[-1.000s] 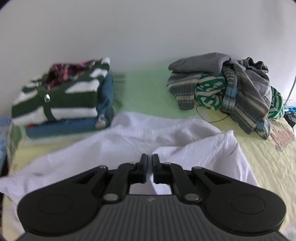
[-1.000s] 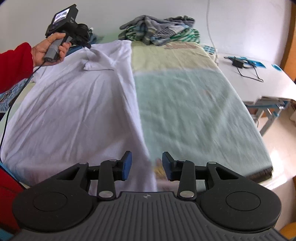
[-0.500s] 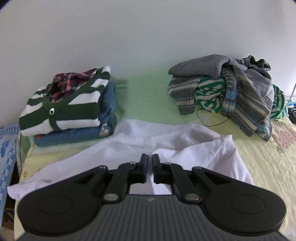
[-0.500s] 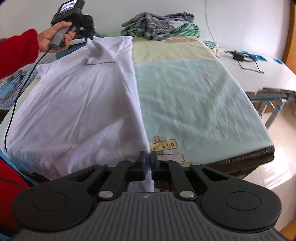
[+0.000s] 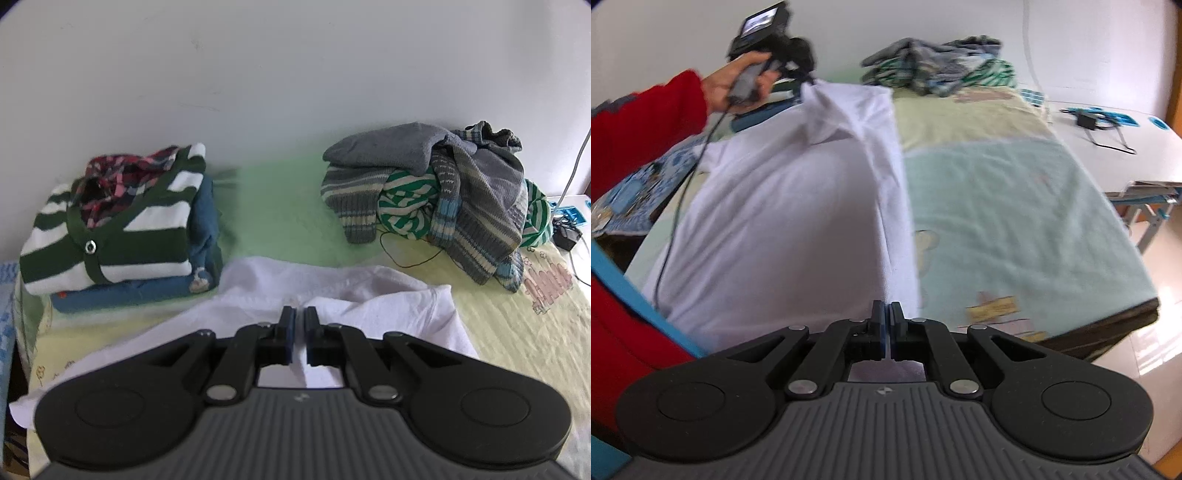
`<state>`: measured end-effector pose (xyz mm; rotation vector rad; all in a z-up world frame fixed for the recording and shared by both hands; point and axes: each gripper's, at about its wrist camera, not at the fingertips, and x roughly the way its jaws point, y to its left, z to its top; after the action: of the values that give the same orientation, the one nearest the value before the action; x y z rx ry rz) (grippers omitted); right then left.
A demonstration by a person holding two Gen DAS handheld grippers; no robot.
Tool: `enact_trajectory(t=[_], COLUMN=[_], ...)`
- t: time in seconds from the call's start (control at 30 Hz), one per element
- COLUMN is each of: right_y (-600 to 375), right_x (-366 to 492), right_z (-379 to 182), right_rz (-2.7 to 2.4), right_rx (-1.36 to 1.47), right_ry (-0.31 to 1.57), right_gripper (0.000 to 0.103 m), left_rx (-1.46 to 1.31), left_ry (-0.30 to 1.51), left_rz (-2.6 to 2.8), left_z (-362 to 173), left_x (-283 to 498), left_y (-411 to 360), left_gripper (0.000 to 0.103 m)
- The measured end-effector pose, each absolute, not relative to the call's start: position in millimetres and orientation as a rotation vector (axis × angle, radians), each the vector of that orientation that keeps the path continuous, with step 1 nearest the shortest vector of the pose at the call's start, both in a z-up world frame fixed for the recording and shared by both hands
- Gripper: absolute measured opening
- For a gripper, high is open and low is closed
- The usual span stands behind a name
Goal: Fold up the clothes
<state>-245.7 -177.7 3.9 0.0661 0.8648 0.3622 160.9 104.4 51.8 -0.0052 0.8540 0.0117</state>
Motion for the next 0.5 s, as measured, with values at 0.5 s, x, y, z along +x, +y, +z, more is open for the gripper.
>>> enact_trajectory(t=[0.5], right_y=[-138], right_x=[-238], right_z=[-33], right_rz=[0.417], right_rx=[0.145], right_ry=[0.985], right_gripper=[0.004], left_rx=[0.017], left_ry=[0.925], left_rz=[0.018], left_z=[29], left_x=[171], left_y=[132], left_gripper=[0.003])
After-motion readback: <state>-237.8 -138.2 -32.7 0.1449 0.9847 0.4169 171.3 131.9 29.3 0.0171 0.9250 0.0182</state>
